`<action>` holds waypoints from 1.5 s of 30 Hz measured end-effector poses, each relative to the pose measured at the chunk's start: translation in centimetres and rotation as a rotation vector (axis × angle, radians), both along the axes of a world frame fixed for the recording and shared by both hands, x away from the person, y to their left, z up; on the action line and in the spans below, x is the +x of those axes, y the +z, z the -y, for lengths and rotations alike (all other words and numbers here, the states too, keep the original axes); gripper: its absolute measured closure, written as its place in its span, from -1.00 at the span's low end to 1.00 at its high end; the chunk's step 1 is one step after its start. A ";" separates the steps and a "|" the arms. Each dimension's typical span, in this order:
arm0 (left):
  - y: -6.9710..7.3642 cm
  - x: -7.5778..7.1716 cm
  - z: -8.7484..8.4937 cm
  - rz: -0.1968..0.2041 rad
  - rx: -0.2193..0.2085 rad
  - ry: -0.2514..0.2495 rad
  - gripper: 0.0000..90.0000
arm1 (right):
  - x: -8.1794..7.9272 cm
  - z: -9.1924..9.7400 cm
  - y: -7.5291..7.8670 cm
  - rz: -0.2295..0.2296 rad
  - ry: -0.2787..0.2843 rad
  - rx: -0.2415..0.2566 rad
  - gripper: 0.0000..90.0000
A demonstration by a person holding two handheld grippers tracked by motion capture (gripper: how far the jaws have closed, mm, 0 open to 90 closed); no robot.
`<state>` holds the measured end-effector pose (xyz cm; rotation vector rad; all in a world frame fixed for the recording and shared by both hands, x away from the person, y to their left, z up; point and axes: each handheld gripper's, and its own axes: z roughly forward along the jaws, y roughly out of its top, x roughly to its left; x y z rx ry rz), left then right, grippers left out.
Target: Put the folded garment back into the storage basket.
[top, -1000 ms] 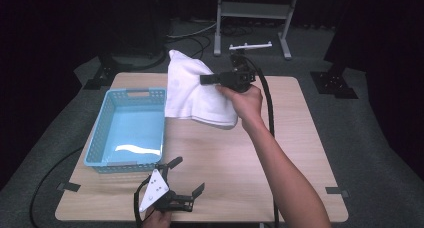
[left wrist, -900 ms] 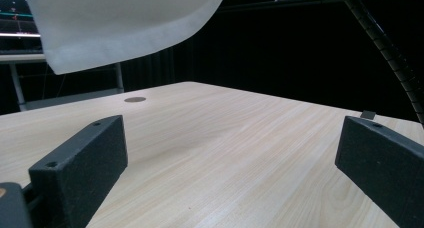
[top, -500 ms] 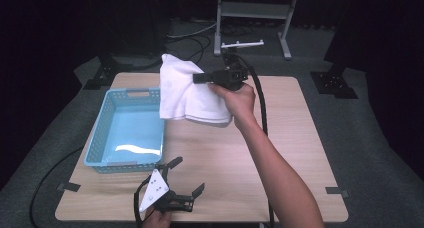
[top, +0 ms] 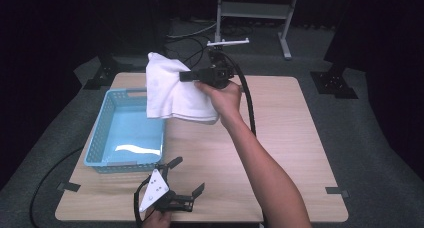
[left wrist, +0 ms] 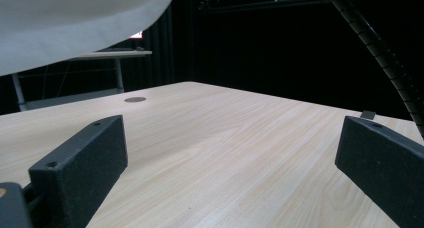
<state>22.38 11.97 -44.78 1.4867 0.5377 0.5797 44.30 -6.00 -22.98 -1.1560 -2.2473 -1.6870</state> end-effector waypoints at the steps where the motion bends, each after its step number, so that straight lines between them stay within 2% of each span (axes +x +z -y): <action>1: 0.0 0.0 0.0 0.000 0.000 0.000 -1.00 | 0.0 -0.2 0.0 -0.003 0.002 0.003 0.78; 13: 0.0 0.0 0.0 -0.001 0.000 -0.008 -1.00 | 0.2 -1.5 0.0 -0.009 0.006 0.007 0.78; 35: 0.0 0.0 0.0 0.000 0.000 -0.008 -1.00 | 0.3 -5.4 0.8 -0.006 0.031 0.010 0.78; 45: 0.0 0.0 0.0 0.000 0.000 -0.008 -1.00 | 0.4 -7.2 0.6 -0.032 0.049 0.066 0.78</action>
